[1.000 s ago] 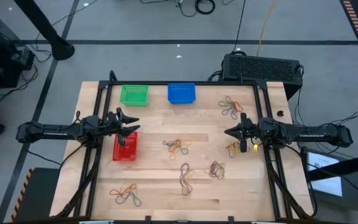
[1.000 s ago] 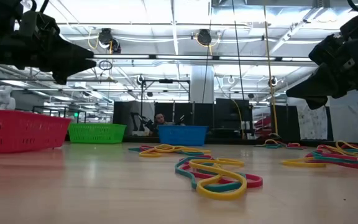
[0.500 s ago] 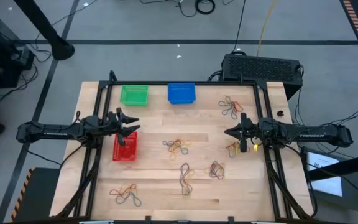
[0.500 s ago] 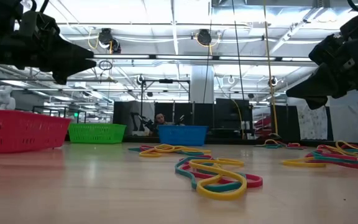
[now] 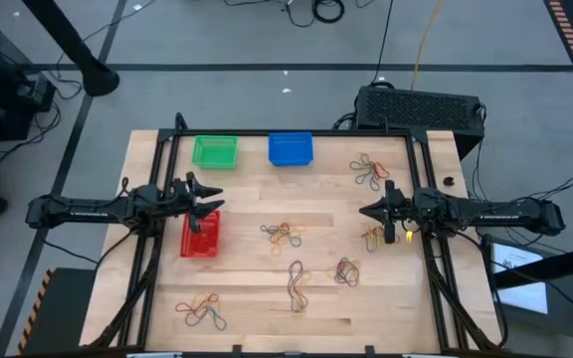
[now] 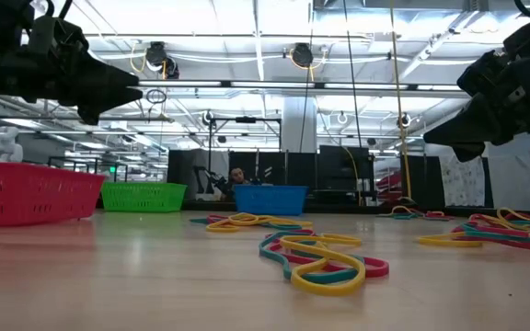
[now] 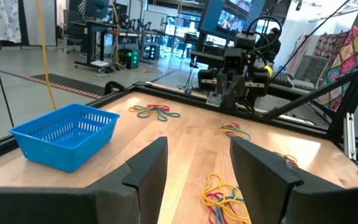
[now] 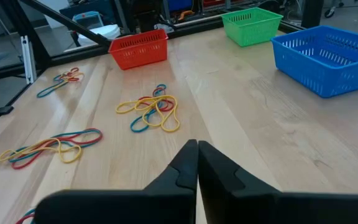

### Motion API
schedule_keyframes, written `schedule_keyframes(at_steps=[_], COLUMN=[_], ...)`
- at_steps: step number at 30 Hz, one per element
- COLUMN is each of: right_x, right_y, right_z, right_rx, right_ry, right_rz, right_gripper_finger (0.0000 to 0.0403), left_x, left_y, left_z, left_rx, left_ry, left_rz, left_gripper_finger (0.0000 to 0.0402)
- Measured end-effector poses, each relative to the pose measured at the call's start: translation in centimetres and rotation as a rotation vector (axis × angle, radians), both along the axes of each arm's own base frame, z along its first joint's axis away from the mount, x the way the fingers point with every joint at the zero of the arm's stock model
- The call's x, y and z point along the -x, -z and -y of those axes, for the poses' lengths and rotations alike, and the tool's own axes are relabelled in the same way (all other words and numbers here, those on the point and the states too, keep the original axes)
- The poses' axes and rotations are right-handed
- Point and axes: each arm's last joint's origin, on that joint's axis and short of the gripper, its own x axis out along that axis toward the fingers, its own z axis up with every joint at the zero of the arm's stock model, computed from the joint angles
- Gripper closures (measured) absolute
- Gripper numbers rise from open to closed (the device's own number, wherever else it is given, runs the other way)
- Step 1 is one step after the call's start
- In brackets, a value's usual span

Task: Sort rubber bands into baskets

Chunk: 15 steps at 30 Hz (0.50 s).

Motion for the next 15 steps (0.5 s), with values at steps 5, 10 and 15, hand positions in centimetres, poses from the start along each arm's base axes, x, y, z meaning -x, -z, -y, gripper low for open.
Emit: schedule_keyframes(at_steps=[5,10,15], right_x=[0.0,0.0,0.0], right_y=[-0.01,0.0,-0.01], right_z=[0.0,0.0,0.0], right_rx=[0.0,0.0,0.0], right_ry=[0.0,0.0,0.0], right_rz=[0.0,0.0,0.0], right_gripper_finger=[0.0399,0.0399,0.0399], left_x=[0.0,0.0,0.0], left_y=[0.0,0.0,-0.17], left_z=[0.0,0.0,0.0], left_rx=[0.0,0.0,0.045], left_ry=[0.0,0.0,0.002], left_rz=[0.0,0.0,0.027], left_gripper_finger=[0.022,0.022,0.022])
